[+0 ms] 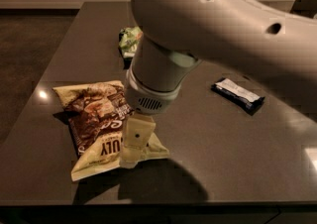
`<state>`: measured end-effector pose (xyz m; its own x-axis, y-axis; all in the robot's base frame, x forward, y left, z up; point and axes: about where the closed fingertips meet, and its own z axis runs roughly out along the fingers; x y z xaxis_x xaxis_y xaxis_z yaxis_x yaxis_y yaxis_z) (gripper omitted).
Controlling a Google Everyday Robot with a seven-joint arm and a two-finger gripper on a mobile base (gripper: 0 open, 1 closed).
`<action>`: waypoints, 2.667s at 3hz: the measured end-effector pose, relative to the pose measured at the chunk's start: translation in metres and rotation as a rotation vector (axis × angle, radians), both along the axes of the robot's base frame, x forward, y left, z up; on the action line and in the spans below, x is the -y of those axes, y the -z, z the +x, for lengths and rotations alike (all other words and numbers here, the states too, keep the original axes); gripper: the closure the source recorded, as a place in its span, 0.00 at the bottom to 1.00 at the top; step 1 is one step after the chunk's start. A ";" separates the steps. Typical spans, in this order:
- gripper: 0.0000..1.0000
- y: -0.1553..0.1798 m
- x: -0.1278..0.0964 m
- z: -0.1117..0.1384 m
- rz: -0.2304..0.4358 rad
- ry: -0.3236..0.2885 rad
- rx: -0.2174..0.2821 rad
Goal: Pick brown chip bag
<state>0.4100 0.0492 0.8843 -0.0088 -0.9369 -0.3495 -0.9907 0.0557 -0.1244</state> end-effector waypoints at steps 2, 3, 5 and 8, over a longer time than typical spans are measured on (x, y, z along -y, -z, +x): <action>0.13 0.011 -0.010 0.004 0.005 -0.003 -0.016; 0.36 0.012 -0.009 0.006 0.007 0.000 -0.027; 0.83 -0.009 -0.001 0.007 0.059 0.019 -0.027; 1.00 -0.092 0.013 0.011 0.238 0.024 0.010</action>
Offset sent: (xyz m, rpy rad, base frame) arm 0.0083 0.0105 -0.0203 0.0088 0.0515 0.0026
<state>0.4213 0.0366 0.9766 -0.0258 -0.8277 -0.5606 -0.9875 0.1082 -0.1143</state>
